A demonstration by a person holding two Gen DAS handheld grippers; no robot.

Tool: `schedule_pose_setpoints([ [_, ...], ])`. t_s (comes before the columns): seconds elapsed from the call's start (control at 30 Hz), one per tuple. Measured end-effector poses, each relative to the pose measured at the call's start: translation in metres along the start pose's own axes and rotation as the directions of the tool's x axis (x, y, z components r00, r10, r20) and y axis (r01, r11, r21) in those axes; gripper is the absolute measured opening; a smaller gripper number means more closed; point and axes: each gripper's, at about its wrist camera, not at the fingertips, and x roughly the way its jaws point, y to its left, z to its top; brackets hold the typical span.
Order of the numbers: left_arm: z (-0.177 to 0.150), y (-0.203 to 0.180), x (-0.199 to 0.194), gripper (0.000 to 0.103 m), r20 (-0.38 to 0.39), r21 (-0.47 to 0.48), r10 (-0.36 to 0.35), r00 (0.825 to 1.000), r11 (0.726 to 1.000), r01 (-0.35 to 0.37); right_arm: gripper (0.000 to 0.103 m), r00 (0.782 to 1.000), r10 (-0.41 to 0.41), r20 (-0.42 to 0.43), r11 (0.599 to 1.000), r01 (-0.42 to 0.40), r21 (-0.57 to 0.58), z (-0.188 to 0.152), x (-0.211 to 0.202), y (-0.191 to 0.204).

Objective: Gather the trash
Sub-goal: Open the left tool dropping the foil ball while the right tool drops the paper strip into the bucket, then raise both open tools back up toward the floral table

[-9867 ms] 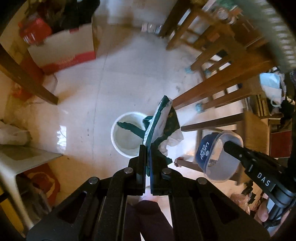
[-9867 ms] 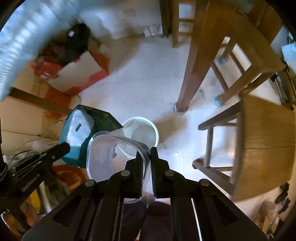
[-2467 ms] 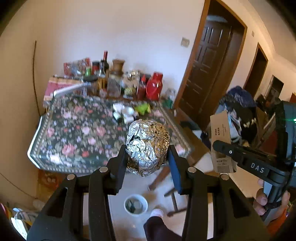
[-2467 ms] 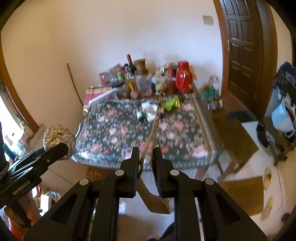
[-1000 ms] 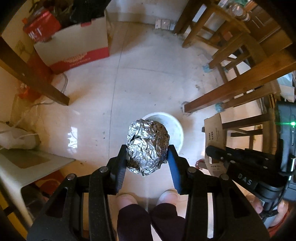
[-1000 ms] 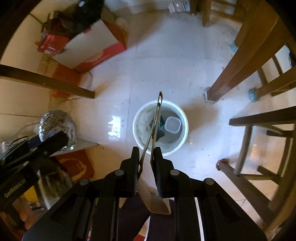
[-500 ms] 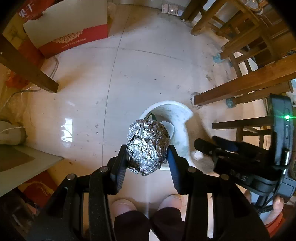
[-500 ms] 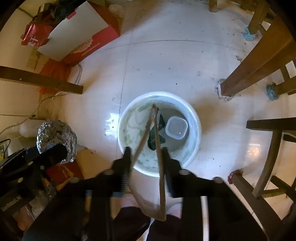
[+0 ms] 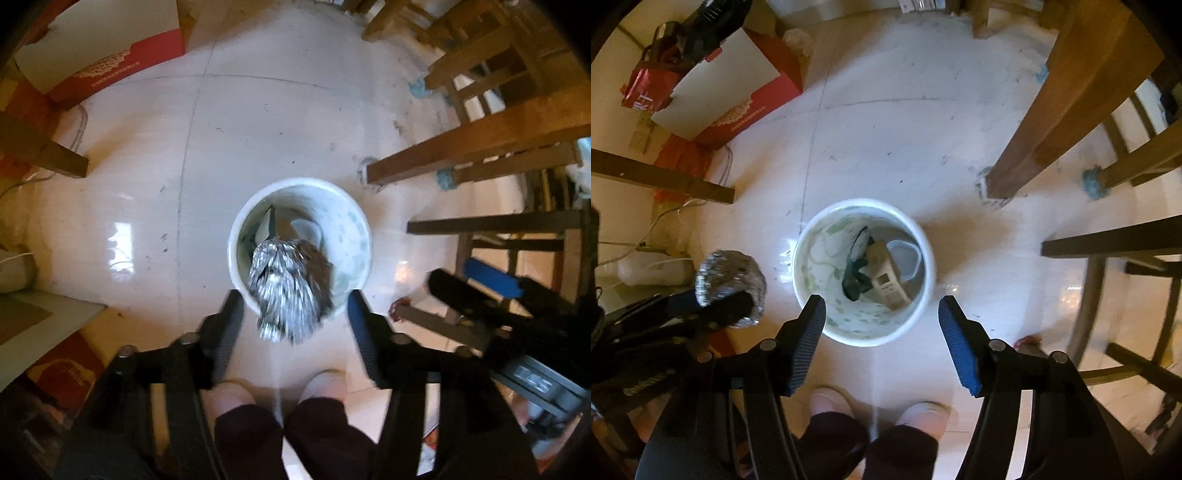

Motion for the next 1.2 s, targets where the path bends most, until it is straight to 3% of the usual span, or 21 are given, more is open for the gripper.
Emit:
schedule_pose_setpoints([
  [0.3,-0.007,-0.017,-0.071,0.059,0.05,0.026,0.003,0.999,1.0,-0.005,0.06,0.998,0.0,0.059,1.0,0.0,-0.003,0.001,-0.067,0.014],
  [0.53,-0.016,-0.034,-0.18,0.059,0.147,0.069,0.029,0.989,0.997,-0.039,0.06,0.993,0.018,0.117,1.0,-0.015,-0.026,0.002,-0.153,0.042],
  [0.73,-0.028,-0.047,-0.289,0.059,0.253,0.087,0.018,0.967,0.995,-0.041,0.06,0.979,0.027,0.202,0.998,-0.015,-0.061,-0.004,-0.239,0.075],
  [0.83,-0.034,-0.053,-0.344,0.059,0.309,0.104,0.015,0.951,0.993,-0.049,0.06,0.967,0.029,0.252,0.997,-0.009,-0.08,-0.007,-0.284,0.092],
  [1.0,-0.048,-0.058,-0.435,0.059,0.416,0.118,-0.002,0.909,0.992,-0.052,0.06,0.933,0.032,0.357,0.997,-0.003,-0.081,-0.014,-0.364,0.118],
  [1.1,-0.058,-0.06,-0.492,0.059,0.489,0.132,-0.018,0.872,0.99,-0.053,0.06,0.908,0.031,0.418,0.997,0.001,-0.077,-0.02,-0.408,0.13],
  [1.2,-0.067,-0.059,-0.546,0.059,0.564,0.152,-0.049,0.825,0.987,-0.045,0.06,0.867,0.022,0.499,0.997,0.018,-0.076,-0.027,-0.457,0.141],
])
